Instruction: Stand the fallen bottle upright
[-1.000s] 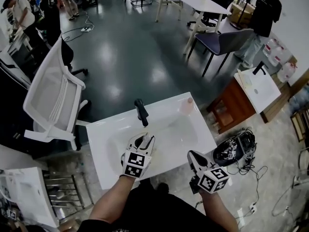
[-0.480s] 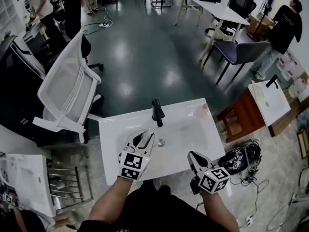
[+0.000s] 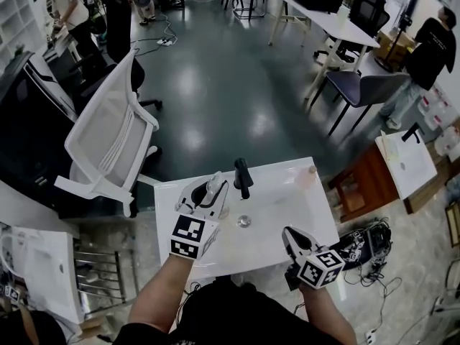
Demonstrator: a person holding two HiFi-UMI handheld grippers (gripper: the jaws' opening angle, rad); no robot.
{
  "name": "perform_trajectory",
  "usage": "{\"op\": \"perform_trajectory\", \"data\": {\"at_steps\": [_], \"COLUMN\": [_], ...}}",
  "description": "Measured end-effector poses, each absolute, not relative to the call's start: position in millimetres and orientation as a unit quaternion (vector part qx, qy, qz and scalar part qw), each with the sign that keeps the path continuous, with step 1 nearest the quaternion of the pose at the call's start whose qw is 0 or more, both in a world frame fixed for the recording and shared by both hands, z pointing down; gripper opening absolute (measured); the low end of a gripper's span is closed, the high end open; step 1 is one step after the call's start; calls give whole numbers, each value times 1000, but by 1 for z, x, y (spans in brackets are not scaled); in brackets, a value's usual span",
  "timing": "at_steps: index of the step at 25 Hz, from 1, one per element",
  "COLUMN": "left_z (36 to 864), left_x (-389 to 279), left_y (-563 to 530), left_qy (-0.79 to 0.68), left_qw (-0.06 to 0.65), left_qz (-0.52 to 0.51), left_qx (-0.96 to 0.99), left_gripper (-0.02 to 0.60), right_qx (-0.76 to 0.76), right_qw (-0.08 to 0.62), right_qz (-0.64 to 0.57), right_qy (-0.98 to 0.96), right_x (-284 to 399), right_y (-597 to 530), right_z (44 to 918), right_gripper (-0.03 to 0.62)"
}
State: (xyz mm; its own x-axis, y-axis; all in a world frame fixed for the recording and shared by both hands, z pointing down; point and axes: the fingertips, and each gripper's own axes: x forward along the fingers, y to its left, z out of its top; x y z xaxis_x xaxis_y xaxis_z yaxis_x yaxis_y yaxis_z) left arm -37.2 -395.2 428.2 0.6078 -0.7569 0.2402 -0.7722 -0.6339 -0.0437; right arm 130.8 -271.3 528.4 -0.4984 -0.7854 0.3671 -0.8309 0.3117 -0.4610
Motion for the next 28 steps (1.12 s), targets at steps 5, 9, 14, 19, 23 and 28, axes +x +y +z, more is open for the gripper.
{"op": "perform_trajectory", "data": {"at_steps": [5, 9, 14, 19, 23, 28], "left_z": [417, 413, 426, 443, 445, 448], "left_x": [-43, -41, -38, -40, -41, -44], "left_y": [-420, -443, -469, -483, -491, -497], "left_qy": [-432, -427, -419, -421, -421, -424], "left_qw": [26, 20, 28, 42, 47, 45], "left_qz": [110, 107, 116, 118, 114, 103], "left_qx": [895, 898, 900, 898, 899, 899], "left_gripper": [94, 94, 94, 95, 94, 95], "right_qx": [503, 511, 522, 529, 530, 523], "right_qw": [36, 34, 37, 40, 41, 54], "right_qz": [307, 307, 313, 320, 323, 310], "right_qy": [-807, -802, -792, -785, -783, -792], "right_x": [128, 130, 137, 141, 138, 127], "right_y": [-283, -292, -299, -304, -307, -310], "right_z": [526, 526, 531, 537, 539, 539], "right_gripper": [14, 14, 14, 14, 14, 14]}}
